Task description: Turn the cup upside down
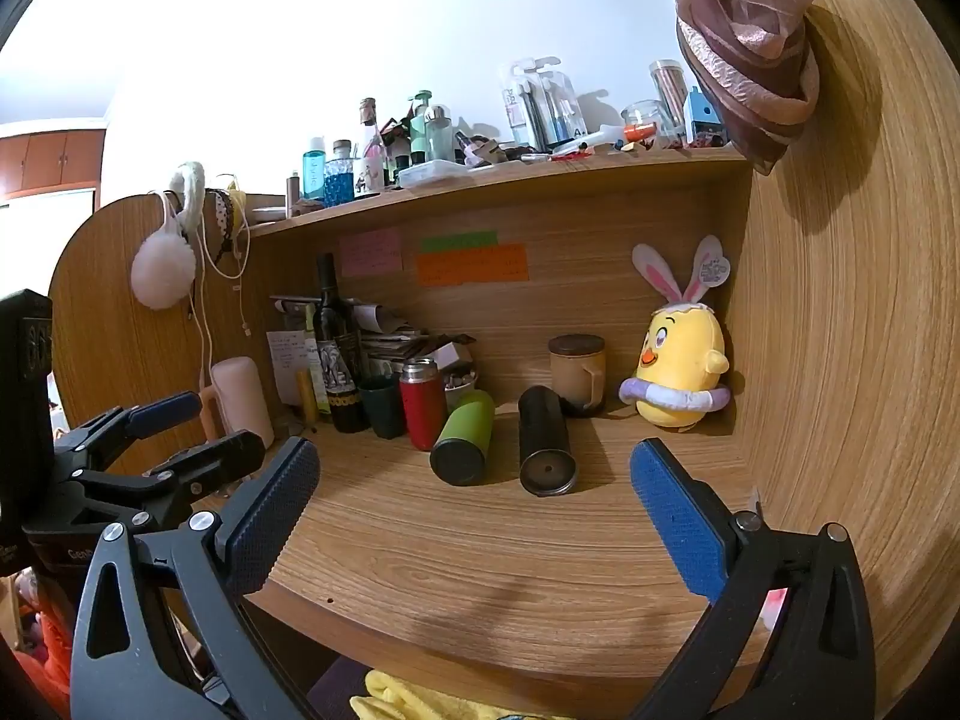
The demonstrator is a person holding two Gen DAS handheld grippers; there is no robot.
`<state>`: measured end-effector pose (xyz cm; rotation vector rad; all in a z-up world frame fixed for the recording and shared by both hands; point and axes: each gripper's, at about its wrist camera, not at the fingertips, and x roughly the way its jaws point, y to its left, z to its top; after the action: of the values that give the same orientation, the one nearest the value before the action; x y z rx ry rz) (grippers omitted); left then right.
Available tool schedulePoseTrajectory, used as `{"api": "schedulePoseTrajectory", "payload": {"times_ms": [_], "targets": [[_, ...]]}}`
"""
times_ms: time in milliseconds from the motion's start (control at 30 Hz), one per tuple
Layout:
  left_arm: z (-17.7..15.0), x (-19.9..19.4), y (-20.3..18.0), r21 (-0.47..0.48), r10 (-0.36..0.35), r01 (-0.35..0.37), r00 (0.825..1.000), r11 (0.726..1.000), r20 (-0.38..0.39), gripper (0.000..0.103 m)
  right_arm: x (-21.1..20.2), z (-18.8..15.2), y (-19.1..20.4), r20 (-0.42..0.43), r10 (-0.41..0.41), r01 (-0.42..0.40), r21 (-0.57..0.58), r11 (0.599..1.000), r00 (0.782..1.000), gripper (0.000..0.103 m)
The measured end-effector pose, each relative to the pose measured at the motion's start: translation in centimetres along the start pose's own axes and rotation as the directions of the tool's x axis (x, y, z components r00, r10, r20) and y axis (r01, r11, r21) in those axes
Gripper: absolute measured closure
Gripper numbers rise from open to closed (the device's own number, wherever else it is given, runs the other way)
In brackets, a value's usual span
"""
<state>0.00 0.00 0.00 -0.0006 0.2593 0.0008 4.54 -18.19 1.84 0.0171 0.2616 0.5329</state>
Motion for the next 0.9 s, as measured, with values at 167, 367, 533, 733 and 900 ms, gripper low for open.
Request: {"api": "schedulePoseTrajectory", "payload": {"times_ms": [167, 367, 533, 733, 900], "targets": [[0.04, -0.03, 0.10, 0.002, -0.001, 0.001, 1.000, 1.000, 0.001, 0.000, -0.03, 0.00, -0.02, 0.001, 0.000, 0.000, -0.001, 1.000, 1.000, 0.000], [-0.03, -0.03, 0.07, 0.000, -0.003, 0.003, 1.000, 1.000, -0.001, 0.000, -0.05, 0.03, -0.01, 0.002, -0.001, 0.001, -0.002, 1.000, 1.000, 0.000], [-0.05, -0.03, 0.03, 0.001, -0.001, 0.001, 1.000, 1.000, 0.000, 0.000, -0.11, 0.06, 0.00, 0.002, 0.000, 0.000, -0.001, 1.000, 1.000, 0.000], [-0.03, -0.01, 0.02, 0.000, -0.001, 0.001, 1.000, 1.000, 0.000, 0.000, -0.05, 0.07, -0.01, 0.003, -0.001, 0.001, -0.002, 1.000, 1.000, 0.000], [0.00, -0.01, 0.03, 0.000, -0.001, 0.001, 1.000, 1.000, 0.000, 0.000, -0.09, 0.08, -0.05, 0.003, 0.000, 0.000, -0.001, 1.000, 1.000, 0.000]]}}
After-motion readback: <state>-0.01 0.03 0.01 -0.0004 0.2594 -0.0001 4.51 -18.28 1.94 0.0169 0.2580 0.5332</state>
